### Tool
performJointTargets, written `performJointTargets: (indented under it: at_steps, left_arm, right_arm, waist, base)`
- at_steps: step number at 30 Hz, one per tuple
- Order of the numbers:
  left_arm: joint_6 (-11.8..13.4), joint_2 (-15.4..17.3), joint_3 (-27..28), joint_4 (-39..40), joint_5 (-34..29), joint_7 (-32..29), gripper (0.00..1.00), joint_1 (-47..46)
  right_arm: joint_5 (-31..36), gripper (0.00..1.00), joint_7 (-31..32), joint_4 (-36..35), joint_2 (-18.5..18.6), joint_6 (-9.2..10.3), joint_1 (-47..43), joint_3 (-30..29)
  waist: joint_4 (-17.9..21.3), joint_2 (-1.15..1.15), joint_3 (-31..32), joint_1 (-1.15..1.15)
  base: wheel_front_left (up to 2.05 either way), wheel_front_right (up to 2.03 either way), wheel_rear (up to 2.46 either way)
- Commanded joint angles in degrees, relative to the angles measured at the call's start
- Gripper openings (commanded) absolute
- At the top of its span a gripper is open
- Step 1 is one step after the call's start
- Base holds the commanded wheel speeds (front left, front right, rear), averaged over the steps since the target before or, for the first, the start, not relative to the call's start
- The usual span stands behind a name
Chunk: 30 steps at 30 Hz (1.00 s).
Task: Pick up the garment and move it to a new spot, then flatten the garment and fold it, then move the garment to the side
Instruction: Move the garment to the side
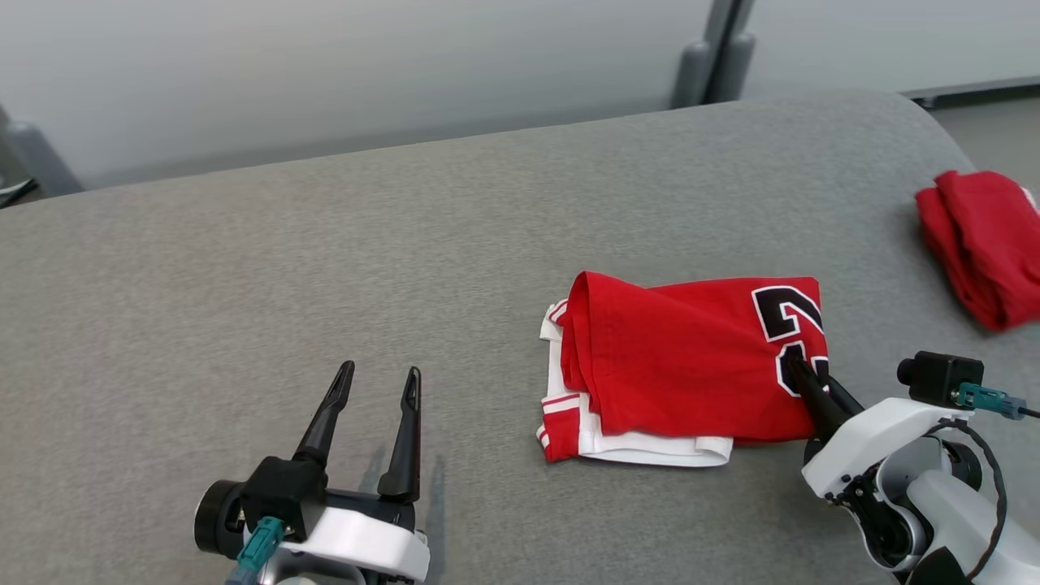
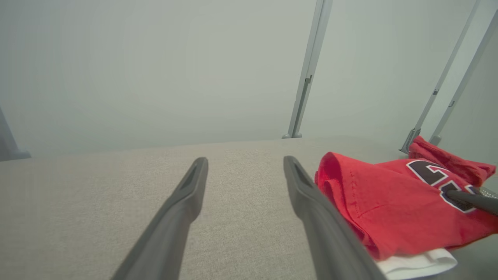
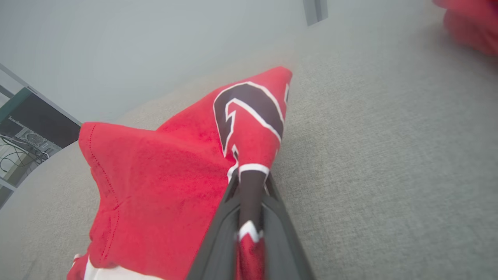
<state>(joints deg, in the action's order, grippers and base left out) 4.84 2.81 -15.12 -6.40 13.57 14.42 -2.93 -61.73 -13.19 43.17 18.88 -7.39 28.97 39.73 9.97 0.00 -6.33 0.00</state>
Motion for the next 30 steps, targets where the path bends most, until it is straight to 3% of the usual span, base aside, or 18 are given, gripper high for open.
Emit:
performJointTargets:
  at_steps: [1,17,24,30]
  left_arm:
    - [-0.4,0.1,2.1,1.3,-0.7,0.6,1.00,-3.1]
    - [-1.3,0.1,3.0,1.0,-2.7,0.6,1.00,-4.2]
    - [-1.7,0.1,2.7,1.0,-3.3,0.6,1.00,-4.7]
    - [-2.1,0.5,2.2,1.6,-3.9,0.6,1.00,-5.7]
  right_arm:
    - [0.9,0.00,-1.4,-1.2,0.8,-0.10,1.1,0.7]
    - [4.1,0.00,-1.8,-2.1,-0.6,-0.10,0.9,-2.1]
    - [7.6,0.00,-1.8,-3.2,0.0,-0.10,2.1,-4.9]
    - [13.4,0.00,-1.8,-2.0,3.9,-0.10,7.3,-9.1]
  waist:
    - [3.0,0.00,-0.8,0.00]
    - [10.6,0.00,-2.0,0.00]
    - [10.8,0.00,-2.8,0.00]
    - [9.2,0.00,-5.0,0.00]
  base:
    - [0.00,0.00,0.00]
    - [0.00,0.00,0.00]
    - [0.00,0.00,0.00]
    - [0.00,0.00,0.00]
